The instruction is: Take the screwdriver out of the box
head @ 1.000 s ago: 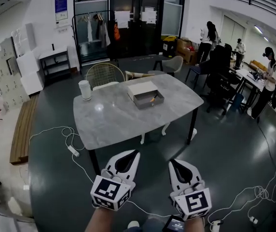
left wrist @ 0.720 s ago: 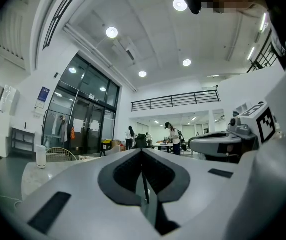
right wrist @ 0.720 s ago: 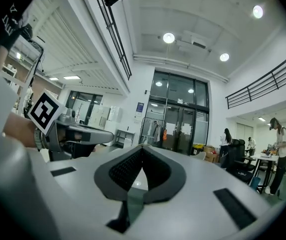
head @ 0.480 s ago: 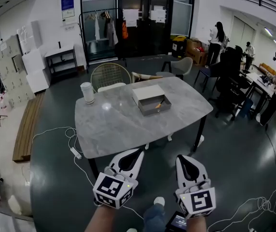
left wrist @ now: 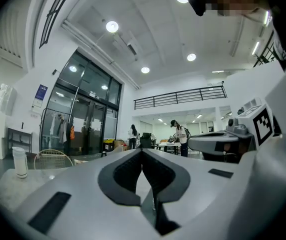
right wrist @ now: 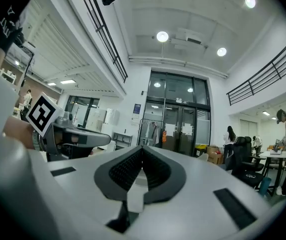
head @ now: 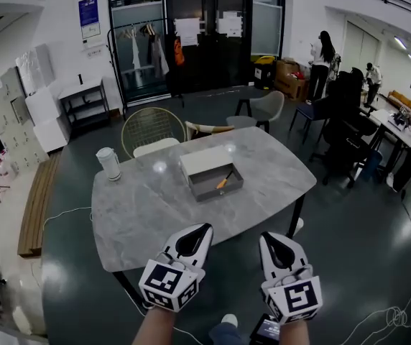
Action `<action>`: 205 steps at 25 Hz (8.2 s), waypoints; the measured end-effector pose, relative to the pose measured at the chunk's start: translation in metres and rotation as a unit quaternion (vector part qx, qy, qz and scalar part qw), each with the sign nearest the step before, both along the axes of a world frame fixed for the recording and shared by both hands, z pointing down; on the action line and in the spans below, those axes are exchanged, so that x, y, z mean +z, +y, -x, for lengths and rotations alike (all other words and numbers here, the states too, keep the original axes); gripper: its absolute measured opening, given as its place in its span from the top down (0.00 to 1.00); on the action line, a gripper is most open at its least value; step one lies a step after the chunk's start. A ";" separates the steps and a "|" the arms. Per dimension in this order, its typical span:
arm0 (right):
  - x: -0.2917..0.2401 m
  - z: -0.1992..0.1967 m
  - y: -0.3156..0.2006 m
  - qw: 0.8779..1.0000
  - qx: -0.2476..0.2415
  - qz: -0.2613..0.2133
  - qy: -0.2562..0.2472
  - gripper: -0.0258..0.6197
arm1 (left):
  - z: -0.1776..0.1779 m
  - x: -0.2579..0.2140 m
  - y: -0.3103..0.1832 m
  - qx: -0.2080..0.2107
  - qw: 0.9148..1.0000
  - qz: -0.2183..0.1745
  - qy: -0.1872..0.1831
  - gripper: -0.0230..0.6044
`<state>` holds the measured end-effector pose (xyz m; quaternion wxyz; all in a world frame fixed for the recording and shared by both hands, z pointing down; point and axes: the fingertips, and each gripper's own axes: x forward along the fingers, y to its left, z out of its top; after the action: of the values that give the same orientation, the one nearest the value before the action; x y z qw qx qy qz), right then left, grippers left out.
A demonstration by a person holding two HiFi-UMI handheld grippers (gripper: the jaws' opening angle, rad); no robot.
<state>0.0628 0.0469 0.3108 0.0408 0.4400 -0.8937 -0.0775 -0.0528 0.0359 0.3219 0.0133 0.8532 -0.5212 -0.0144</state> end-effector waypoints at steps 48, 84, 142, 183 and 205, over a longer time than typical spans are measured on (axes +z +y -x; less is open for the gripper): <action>0.055 0.001 -0.375 0.994 0.010 0.105 0.027 0.92 | 0.029 0.091 -0.351 -0.003 0.990 0.141 -0.017 0.94; 0.216 -0.021 -0.485 0.952 0.006 0.306 0.033 0.92 | 0.007 0.298 -0.393 0.070 0.852 0.494 -0.158 0.77; 0.106 -0.035 -0.479 0.980 0.038 0.196 0.000 0.92 | -0.003 0.214 -0.410 0.038 0.892 0.422 -0.160 0.83; 0.048 -0.001 -0.496 0.988 -0.085 0.127 0.002 0.92 | 0.062 0.050 -0.420 -0.152 0.980 0.120 -0.037 0.83; 0.007 0.069 -0.465 0.989 -0.136 0.057 -0.002 0.92 | 0.201 -0.010 -0.300 -0.291 0.956 0.019 -0.008 0.83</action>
<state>-0.0061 -0.4181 0.3181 0.0535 0.3119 -0.9481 -0.0303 -0.2535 -0.2645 0.3122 0.0203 0.6640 -0.7475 -0.0010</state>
